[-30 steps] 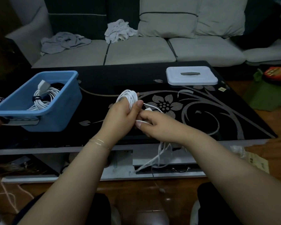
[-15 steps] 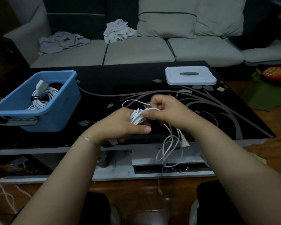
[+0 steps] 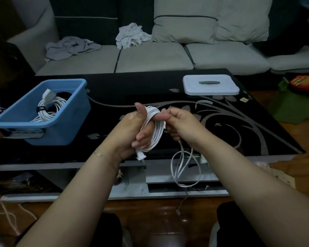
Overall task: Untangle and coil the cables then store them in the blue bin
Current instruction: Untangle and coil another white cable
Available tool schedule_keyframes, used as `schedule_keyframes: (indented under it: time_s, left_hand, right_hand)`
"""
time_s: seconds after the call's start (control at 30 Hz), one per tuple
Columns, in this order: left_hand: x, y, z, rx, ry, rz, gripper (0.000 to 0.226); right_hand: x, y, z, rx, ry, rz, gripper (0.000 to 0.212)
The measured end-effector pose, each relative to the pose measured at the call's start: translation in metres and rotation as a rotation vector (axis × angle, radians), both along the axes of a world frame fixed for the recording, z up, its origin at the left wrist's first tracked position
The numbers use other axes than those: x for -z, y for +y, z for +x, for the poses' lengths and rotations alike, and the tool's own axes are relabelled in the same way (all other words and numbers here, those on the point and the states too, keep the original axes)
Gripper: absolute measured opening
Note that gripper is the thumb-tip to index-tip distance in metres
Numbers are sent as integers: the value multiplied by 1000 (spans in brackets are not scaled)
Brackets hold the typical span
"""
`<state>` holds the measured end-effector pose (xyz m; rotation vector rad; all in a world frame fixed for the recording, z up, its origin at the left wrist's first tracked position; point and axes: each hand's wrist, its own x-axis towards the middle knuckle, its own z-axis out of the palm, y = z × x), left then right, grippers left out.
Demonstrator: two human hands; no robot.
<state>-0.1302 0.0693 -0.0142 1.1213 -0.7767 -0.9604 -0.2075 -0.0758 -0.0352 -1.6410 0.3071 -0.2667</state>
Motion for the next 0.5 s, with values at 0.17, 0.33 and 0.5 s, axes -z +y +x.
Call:
schedule_keyframes:
  time_s: [0.17, 0.33, 0.5]
  left_hand:
    - [1, -4, 2, -89, 189, -52, 74]
    - [1, -3, 7, -132, 276, -170, 62]
    - [-5, 2, 16, -174, 370, -278, 36]
  right_hand:
    - [4, 19, 1, -29, 48, -109, 31]
    - [5, 23, 1, -73, 60, -310, 32]
    - [9, 21, -5, -201, 37, -340, 13]
